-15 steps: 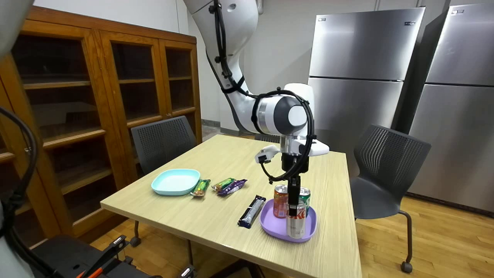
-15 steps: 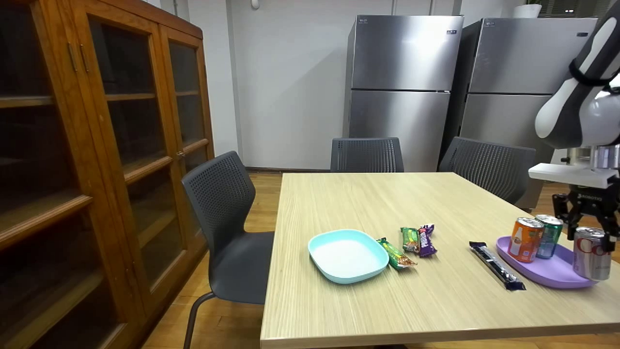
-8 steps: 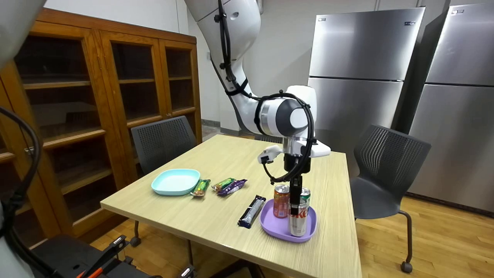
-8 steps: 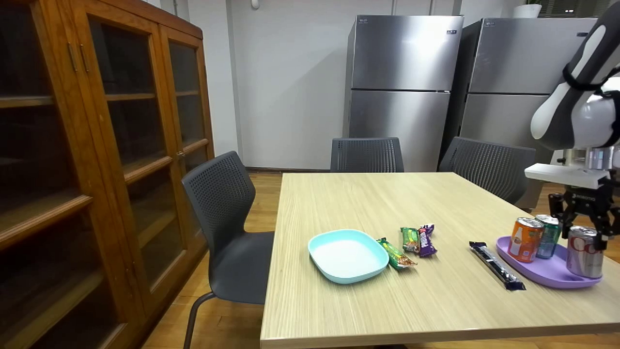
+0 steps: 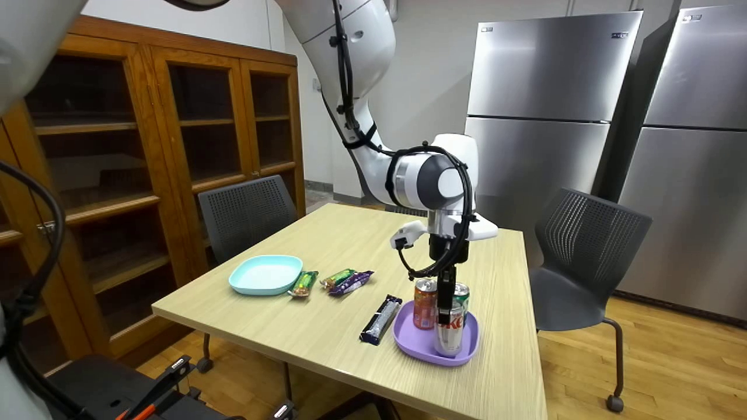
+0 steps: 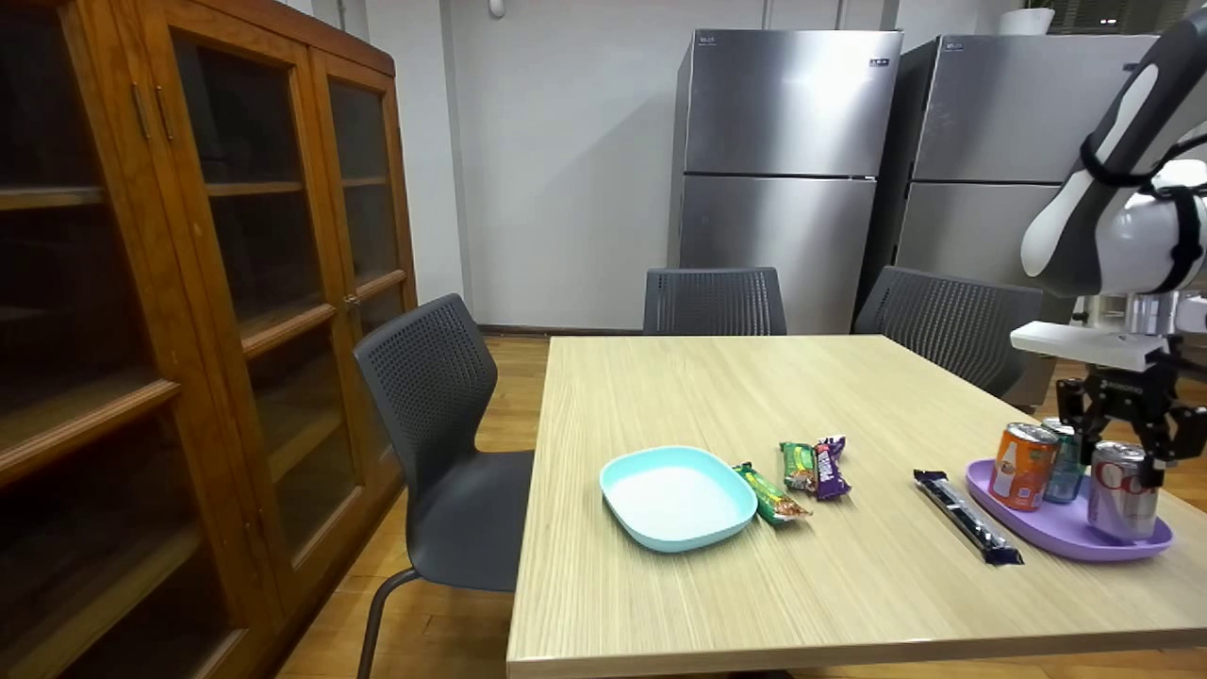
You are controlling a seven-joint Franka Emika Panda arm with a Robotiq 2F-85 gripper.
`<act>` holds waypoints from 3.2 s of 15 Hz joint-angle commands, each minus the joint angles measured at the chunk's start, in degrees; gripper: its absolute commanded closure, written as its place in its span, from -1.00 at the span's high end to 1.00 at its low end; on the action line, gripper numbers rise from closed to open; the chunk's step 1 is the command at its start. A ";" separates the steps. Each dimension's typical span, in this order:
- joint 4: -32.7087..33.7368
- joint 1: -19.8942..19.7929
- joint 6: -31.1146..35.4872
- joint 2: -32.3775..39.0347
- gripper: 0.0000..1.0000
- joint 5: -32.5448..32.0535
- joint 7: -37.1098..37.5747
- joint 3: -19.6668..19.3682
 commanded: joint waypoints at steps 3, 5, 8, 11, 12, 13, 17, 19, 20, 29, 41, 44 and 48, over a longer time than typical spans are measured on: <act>2.08 -1.10 -1.82 0.36 -0.24 1.67 -1.31 1.07; 2.16 -1.10 -1.80 0.42 -0.24 1.82 -1.33 1.05; 2.28 -1.14 -1.81 0.51 -0.24 2.03 -1.36 1.08; 2.45 -1.23 -1.83 0.62 -0.24 2.33 -1.44 1.26; 2.52 -1.24 -1.82 0.67 -0.24 2.45 -1.43 1.29; 2.65 -1.23 -1.85 0.78 -0.24 2.54 -1.42 1.31; 3.14 -1.17 -2.00 1.28 -0.24 2.71 -1.37 1.31; 3.26 -1.15 -2.07 1.41 -0.24 2.69 -1.38 1.29; 3.34 -1.04 -2.29 1.46 0.31 2.47 -1.42 1.21; 3.07 -0.94 -1.72 0.31 1.00 2.47 -1.71 1.23; -1.03 -1.02 -4.48 -6.53 1.00 2.57 -8.91 2.93; -2.17 -0.47 -5.22 -8.82 1.00 2.24 -10.38 3.10; -2.94 0.36 -6.11 -10.74 1.00 2.08 -12.10 4.18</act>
